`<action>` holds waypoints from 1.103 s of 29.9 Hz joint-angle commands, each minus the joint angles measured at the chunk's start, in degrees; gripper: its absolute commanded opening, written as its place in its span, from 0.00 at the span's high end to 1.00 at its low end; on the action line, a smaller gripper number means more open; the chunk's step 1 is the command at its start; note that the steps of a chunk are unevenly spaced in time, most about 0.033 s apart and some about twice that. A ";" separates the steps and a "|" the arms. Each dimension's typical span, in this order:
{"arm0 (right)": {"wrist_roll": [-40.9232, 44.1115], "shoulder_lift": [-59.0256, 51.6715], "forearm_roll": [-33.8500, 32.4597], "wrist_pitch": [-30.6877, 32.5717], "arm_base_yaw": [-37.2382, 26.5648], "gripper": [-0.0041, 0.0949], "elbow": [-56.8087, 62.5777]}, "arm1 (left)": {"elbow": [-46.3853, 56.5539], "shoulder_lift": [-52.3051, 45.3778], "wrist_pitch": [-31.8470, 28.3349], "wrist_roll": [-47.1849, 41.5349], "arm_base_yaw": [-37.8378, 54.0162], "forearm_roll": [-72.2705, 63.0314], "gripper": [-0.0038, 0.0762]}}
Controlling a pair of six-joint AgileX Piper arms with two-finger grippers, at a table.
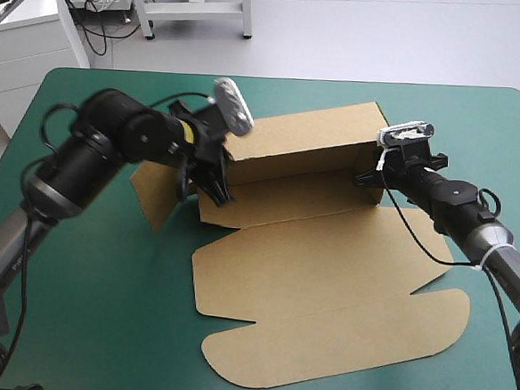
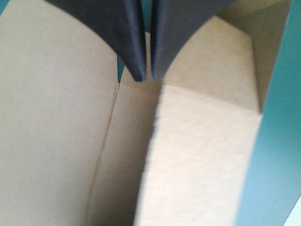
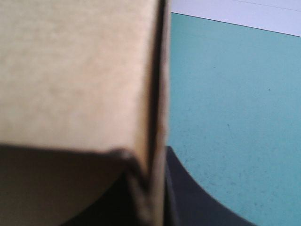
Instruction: Fold the box
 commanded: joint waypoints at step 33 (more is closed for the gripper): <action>36.09 -2.16 -24.73 6.06 -0.22 0.95 -6.44 | 34.53 -2.66 -9.39 8.34 63.45 -52.15 0.94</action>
